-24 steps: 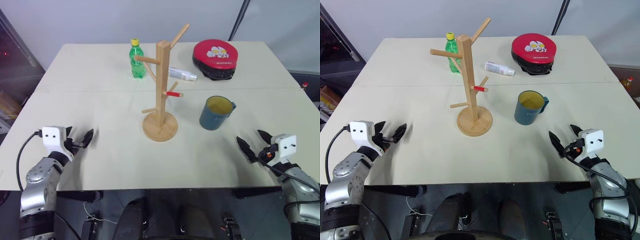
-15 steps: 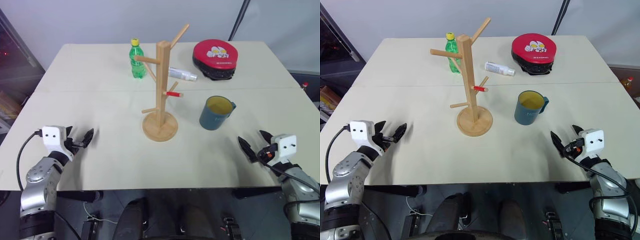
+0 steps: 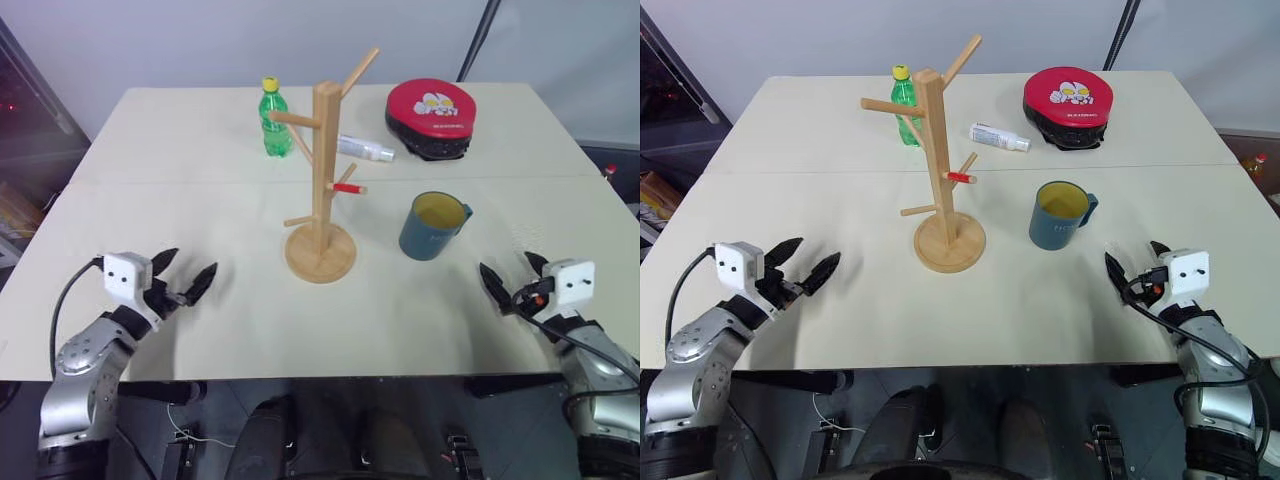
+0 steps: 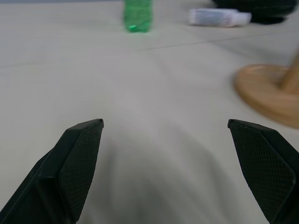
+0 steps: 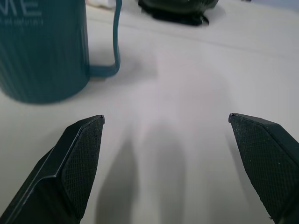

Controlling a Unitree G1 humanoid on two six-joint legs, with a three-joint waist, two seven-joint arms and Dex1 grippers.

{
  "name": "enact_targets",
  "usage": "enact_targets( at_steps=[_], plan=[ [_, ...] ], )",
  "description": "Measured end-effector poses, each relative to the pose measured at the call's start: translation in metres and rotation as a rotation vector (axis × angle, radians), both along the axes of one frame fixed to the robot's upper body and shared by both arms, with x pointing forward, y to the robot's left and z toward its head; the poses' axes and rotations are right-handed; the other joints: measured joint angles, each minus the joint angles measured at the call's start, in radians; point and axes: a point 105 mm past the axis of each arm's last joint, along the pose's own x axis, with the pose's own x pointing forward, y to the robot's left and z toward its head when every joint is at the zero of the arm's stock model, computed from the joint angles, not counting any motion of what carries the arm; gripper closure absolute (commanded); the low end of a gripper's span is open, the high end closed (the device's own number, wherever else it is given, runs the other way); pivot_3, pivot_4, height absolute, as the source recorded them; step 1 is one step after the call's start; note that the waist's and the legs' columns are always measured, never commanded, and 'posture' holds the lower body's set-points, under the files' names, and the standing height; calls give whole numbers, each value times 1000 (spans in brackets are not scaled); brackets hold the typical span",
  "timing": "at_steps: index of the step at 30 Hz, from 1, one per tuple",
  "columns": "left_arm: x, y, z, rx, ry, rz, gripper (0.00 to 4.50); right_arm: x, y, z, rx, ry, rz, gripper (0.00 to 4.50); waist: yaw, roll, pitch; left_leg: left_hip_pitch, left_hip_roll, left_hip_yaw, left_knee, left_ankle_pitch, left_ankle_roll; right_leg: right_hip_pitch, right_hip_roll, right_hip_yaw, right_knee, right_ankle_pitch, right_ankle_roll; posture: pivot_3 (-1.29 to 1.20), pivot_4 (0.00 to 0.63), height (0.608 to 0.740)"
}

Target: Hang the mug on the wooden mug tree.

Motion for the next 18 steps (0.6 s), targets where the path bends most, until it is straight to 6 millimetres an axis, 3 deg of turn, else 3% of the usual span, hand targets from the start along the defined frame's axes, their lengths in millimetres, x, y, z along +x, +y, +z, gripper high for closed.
enact_targets(
  at_steps=[3,11,18],
  plan=[
    [-9,-25,3,11,10,-151,0,1,-2,-2,4,4,-6,82,0,0,0,0,0,0,0,0,0,0,0,0,0,0,0,0,150,740],
    [-18,-69,9,23,26,-393,0,22,-1,22,-4,-54,31,82,-3,2,0,0,0,0,1,2,3,0,1,0,0,0,-1,0,150,740],
    [-18,-81,10,26,27,-438,0,43,12,34,8,-84,94,82,-2,2,0,0,0,0,1,2,3,0,1,0,0,2,2,0,150,740]
  ],
)
